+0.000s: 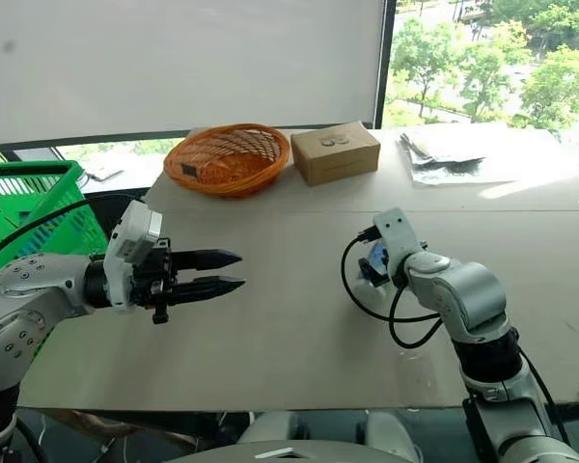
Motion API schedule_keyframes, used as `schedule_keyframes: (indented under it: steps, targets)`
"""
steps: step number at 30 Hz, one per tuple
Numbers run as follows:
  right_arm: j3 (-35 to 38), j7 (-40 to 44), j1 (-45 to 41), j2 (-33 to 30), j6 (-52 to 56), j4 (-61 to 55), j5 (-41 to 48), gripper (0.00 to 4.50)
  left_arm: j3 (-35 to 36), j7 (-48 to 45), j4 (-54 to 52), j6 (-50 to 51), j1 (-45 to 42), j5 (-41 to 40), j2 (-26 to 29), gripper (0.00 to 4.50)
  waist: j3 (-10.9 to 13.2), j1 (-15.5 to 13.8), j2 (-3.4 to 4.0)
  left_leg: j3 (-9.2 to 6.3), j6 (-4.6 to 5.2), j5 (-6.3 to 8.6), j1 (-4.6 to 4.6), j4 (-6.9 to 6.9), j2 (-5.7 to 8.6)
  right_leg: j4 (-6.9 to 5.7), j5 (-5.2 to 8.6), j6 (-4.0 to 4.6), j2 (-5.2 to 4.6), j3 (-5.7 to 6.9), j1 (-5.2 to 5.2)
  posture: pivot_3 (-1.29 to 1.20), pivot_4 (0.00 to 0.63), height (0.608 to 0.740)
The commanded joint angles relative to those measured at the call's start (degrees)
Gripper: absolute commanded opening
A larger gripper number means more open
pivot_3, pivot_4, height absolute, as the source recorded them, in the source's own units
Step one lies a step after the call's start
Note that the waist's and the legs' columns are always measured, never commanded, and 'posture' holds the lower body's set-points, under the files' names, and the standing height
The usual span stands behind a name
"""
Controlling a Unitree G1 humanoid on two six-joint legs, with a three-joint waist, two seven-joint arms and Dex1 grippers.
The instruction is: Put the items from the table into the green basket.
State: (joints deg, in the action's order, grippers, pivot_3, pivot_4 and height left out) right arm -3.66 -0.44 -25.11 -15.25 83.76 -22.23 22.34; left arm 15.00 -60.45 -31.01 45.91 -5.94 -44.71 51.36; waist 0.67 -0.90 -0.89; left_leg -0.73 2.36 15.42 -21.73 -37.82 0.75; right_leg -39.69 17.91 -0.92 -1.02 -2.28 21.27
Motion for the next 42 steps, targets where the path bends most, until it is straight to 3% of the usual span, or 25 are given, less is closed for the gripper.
schedule_keyframes:
  steps: [1,4,11,18,21,24,27,30,34,37,42]
  targets:
    - [10.56,-2.7,1.47,9.82,7.23,3.82,-2.26,4.5,-1.09,1.17,-1.53,-1.89,-1.15,0.9,0.3,2.1,-0.08,0.08,-0.11,-0.01,0.0,0.0,0.01,0.03,-0.01,-0.02,0.0,0.0,0.02,0.0,0.0,0.08,0.0,0.74]
    - [16.48,-5.08,2.12,15.5,8.53,4.18,-5.35,4.5,-1.96,1.9,-1.53,-2.02,-2.02,0.66,0.22,2.1,-0.05,0.29,-0.08,-0.01,-0.01,0.0,0.01,0.05,-0.02,-0.07,-0.01,-0.01,0.05,-0.03,0.0,0.08,0.0,0.74]
    - [16.93,-4.02,3.15,17.01,8.74,5.76,-4.79,4.5,-3.54,1.63,-0.63,-2.55,-3.09,1.13,0.99,2.1,0.0,0.13,0.06,-0.02,-0.02,-0.01,0.02,0.35,0.02,0.13,0.0,0.01,0.01,-0.01,0.07,0.07,0.0,0.74]
    - [16.44,-3.5,2.98,18.56,8.74,6.02,-4.61,2.5,-2.65,1.85,-1.09,-2.46,-2.87,0.16,1.21,2.21,-0.03,0.32,0.06,-0.01,-0.03,-0.02,0.07,0.41,0.02,0.15,0.01,0.02,0.03,-0.03,0.06,0.09,0.0,0.74]
    - [16.68,-2.74,2.91,18.56,8.74,5.33,-4.35,2.02,-1.28,1.99,-1.64,-1.79,-2.14,-1.86,0.86,2.21,-0.05,0.31,0.02,-0.01,-0.03,-0.02,0.11,0.41,0.01,0.15,0.01,0.02,0.03,-0.03,0.02,0.09,0.0,0.74]
    - [15.73,2.26,0.86,16.57,2.29,3.26,-1.88,1.94,0.37,5.59,-1.33,0.16,-2.88,-6.56,-2.08,2.21,-0.01,0.32,0.08,-0.02,-0.03,-0.02,0.1,0.41,0.01,0.15,0.01,0.02,0.03,-0.02,0.03,0.08,0.0,0.74]
    - [11.0,10.68,0.83,10.76,-8.6,0.32,0.03,1.94,1.14,13.2,0.11,2.64,-4.56,-11.25,-7.36,2.21,0.38,0.36,0.23,0.0,-0.01,-0.02,0.07,0.37,0.01,0.18,0.0,-0.01,0.03,-0.03,0.02,0.07,0.0,0.74]
    - [5.12,21.45,2.2,3.9,-24.95,-3.05,-0.7,1.94,2.46,24.82,3.45,3.81,-7.73,-17.72,-16.31,2.21,0.74,0.13,0.56,0.03,0.0,-0.03,-0.15,0.3,0.07,0.12,-0.01,-0.07,-0.01,-0.05,0.18,0.06,0.0,0.74]
    - [-0.38,31.64,3.34,0.95,-45.79,-5.5,-2.05,1.94,3.22,37.18,6.95,3.0,-10.69,-25.94,-28.19,2.21,0.78,1.03,0.41,-0.03,-0.03,-0.04,-0.47,0.32,0.0,0.08,-0.01,-0.07,0.13,-0.04,0.49,0.04,0.0,0.74]
    - [-2.82,35.13,4.03,0.87,-51.37,-6.49,-1.11,1.94,1.1,37.06,5.43,4.4,-9.49,-29.58,-30.09,2.21,0.84,1.9,0.28,-0.01,-0.04,-0.04,-0.48,0.33,-0.03,0.09,-0.01,-0.08,0.13,-0.07,0.49,0.03,0.0,0.74]
    - [-5.7,37.17,4.9,0.41,-53.55,-8.15,-0.08,1.94,-3.17,35.57,5.36,4.09,-9.72,-27.06,-29.29,2.21,0.85,1.35,0.21,-0.04,-0.11,-0.08,-0.36,0.27,0.06,-0.01,-0.02,-0.08,0.02,-0.04,0.39,0.02,0.0,0.74]
